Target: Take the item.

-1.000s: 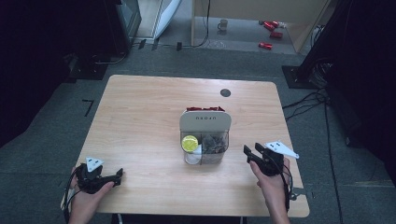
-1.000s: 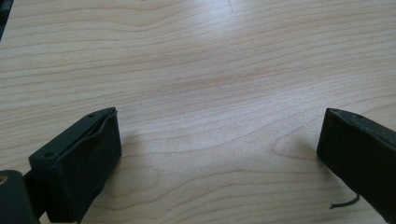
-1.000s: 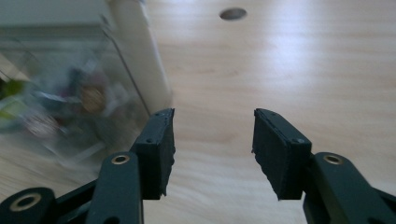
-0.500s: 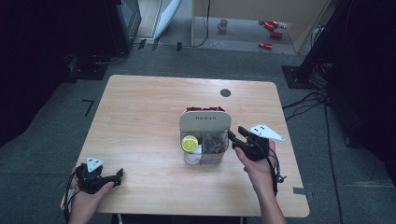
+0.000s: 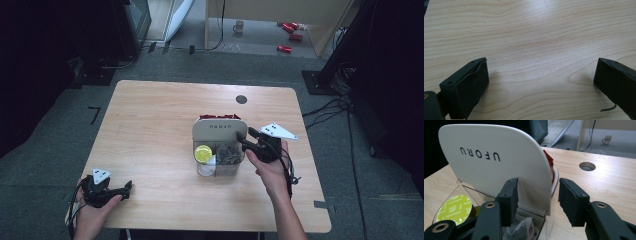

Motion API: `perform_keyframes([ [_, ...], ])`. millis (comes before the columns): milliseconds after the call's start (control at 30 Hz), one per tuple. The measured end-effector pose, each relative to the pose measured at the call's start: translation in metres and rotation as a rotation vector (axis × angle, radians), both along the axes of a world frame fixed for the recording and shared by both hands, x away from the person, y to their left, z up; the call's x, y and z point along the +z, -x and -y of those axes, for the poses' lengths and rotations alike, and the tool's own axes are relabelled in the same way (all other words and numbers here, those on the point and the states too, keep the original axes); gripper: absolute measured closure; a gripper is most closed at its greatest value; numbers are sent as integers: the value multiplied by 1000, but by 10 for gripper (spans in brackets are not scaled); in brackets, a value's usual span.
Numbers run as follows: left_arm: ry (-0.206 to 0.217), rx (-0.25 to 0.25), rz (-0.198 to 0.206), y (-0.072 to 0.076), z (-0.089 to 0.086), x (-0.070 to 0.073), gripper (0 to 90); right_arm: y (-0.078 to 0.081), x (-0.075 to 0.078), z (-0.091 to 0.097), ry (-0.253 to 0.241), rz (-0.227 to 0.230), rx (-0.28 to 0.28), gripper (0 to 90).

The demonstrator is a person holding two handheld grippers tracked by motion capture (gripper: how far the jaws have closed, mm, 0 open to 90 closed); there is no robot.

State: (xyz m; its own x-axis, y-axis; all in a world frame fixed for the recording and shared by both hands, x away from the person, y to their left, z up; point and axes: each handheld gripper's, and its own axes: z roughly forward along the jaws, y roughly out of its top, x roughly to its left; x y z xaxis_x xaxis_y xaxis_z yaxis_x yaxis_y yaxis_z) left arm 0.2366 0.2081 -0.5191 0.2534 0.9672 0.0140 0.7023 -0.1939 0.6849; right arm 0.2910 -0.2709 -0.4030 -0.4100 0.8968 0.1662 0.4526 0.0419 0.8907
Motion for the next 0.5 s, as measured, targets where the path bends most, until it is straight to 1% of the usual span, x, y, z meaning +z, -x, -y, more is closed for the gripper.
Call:
perform_keyframes([
  [100, 0, 0, 0, 0, 0, 0, 1, 0, -1, -4, 9, 4, 15, 509],
  [200, 0, -1, 0, 0, 0, 0, 1, 1, -2, -6, 14, 5, 12, 500],
  [300, 2, 0, 0, 0, 0, 0, 1, 3, -2, -5, 7, 2, 7, 500],
  [367, 2, 0, 0, 0, 0, 0, 1, 4, -2, -5, 14, 4, 6, 498],
  [500, 2, 0, 0, 0, 0, 0, 1, 7, 0, -4, 11, 2, 8, 493],
])
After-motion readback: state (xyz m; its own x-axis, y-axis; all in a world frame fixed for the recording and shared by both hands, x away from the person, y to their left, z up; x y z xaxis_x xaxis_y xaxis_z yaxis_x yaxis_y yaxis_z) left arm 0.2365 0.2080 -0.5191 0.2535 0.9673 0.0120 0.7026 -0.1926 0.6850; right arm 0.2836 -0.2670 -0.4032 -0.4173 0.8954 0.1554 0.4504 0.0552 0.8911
